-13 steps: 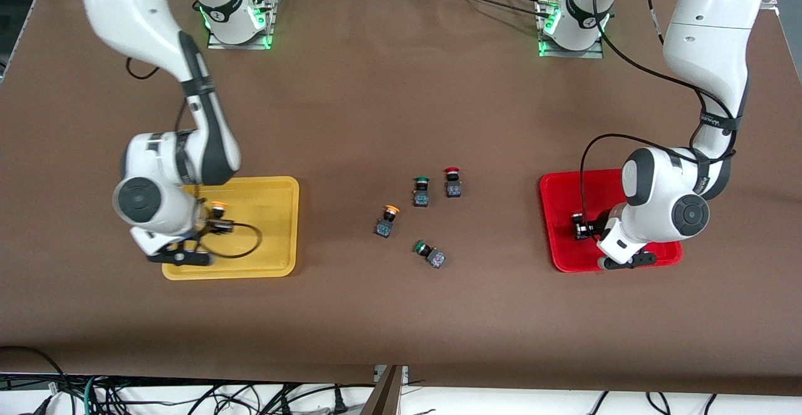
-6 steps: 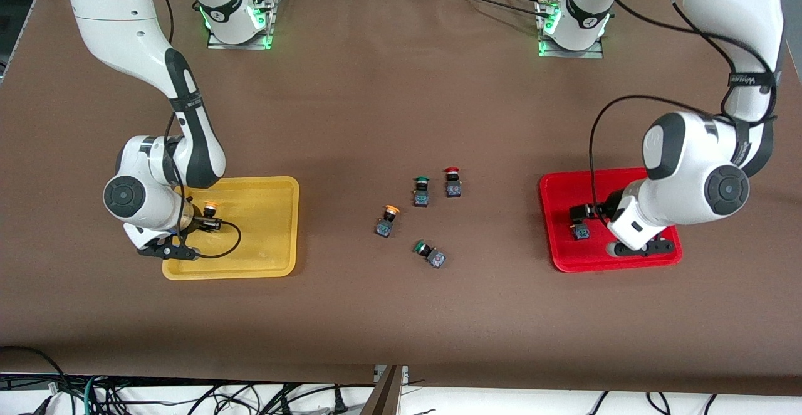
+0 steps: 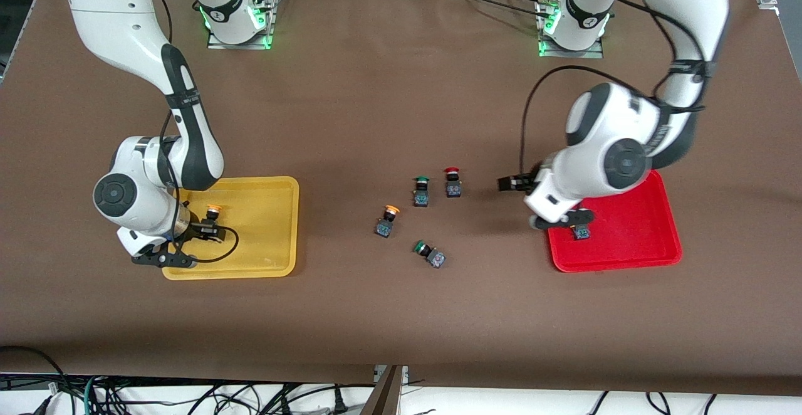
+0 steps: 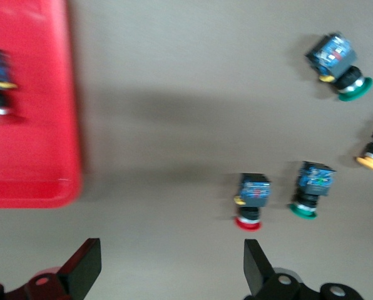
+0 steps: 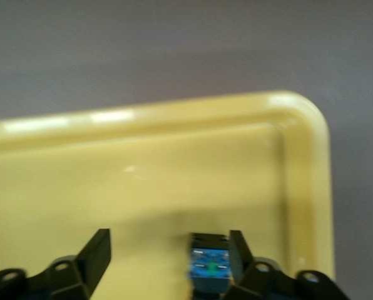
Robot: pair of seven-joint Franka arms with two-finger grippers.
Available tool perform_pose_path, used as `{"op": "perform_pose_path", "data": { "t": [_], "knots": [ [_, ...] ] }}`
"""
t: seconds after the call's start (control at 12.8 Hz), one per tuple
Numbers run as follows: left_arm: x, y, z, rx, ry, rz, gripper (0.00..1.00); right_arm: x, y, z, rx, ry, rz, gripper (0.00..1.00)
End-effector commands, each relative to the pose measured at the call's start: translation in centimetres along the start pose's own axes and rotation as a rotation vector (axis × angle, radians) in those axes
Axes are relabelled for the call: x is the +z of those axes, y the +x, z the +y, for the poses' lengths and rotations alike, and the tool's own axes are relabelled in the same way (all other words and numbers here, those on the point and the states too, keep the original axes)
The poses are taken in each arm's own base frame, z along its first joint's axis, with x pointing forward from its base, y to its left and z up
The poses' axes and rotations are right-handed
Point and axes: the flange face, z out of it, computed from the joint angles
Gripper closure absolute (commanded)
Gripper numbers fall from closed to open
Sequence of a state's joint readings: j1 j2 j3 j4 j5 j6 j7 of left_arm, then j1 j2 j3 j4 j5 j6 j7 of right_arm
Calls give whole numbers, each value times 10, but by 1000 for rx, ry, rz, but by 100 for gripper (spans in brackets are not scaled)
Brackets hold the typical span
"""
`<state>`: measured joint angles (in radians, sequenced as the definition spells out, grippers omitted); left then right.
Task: Place red and yellow buttons in trays
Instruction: 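Grasp another yellow button with the right gripper while the left gripper grasps red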
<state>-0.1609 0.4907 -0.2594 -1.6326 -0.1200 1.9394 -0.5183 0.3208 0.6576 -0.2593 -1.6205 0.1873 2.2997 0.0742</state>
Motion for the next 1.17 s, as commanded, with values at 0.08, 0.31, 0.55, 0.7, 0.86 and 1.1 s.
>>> {"op": "perform_pose_path", "data": {
  "t": [0.08, 0.31, 0.55, 0.7, 0.86, 1.1],
  "knots": [
    [79, -13, 58, -28, 27, 14, 0, -31, 7, -53, 106, 83, -1, 0],
    [129, -17, 75, -34, 95, 71, 0, -25, -5, -127, 249, 81, -2, 0],
    [158, -22, 80, -14, 135, 55, 0, -15, -20, -209, 403, 83, 12, 0],
    [179, -32, 89, -22, 158, 38, 0, -7, -33, -252, 430, 84, 20, 0],
    [178, -29, 91, -15, 153, 57, 29, 5, -47, -292, 448, 70, 44, 0],
    [175, -26, 87, -17, 154, 61, 96, 24, -66, -339, 448, 44, 86, 0]
  ]
}}
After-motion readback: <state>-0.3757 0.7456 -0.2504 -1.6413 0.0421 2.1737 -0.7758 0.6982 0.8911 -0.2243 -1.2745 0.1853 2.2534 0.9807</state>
